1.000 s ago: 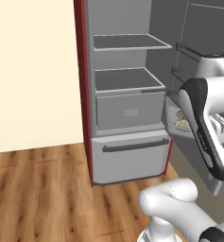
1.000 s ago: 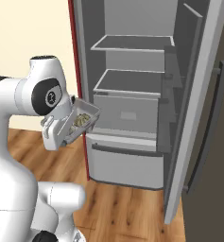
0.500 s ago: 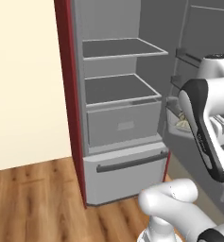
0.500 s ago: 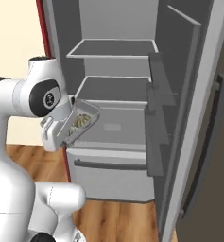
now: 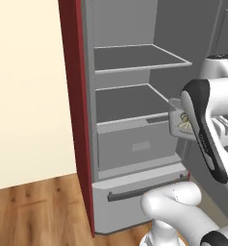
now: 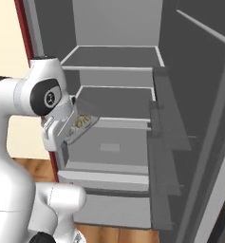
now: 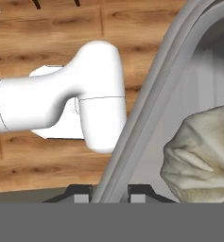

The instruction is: Place two dumplings into each of the tupperware containers and then place the containers in the fridge.

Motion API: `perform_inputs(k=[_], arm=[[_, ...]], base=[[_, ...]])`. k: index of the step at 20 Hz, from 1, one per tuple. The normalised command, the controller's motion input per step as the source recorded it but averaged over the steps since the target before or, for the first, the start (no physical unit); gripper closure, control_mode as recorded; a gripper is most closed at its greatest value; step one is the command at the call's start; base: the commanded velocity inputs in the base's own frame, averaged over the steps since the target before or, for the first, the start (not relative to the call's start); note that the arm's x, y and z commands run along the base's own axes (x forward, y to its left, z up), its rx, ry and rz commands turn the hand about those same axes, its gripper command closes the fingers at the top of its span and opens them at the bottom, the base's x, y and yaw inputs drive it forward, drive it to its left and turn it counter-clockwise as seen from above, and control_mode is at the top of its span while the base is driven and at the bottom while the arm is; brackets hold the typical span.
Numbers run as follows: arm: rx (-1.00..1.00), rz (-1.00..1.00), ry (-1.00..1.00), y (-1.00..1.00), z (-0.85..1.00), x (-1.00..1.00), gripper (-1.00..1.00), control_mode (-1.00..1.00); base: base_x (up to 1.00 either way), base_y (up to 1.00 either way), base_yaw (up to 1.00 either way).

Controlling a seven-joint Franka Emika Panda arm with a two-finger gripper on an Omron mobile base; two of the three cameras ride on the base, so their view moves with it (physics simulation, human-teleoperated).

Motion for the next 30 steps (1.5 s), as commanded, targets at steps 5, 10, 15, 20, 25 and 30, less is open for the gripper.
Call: perform_inputs(k=[5,10,15,20,25,30], arm=[[0.00,0.00,0.00,0.00,0.00,0.00,1.00,1.00],[0.00,0.00,0.00,0.00,0.00,0.00,1.00,1.00],[0.02,0.04,-0.14,-0.11,0.09,-0.02,1.00,-1.00],[0.01,0.13,-0.43,-0.11,0.33,-0.10,1.00,-1.00],[0.03,0.11,-0.15,0.00,0.59,0.44,1.00,-1.00],[0.02,0.05,-0.01,0.00,0.67,0.68,1.00,-1.00]], base=[[0.36,-0.02,0.00],[0.27,0.00,0.00],[0.00,0.00,0.00],[0.00,0.00,0.00],[0.00,0.00,0.00],[0.00,0.00,0.00]])
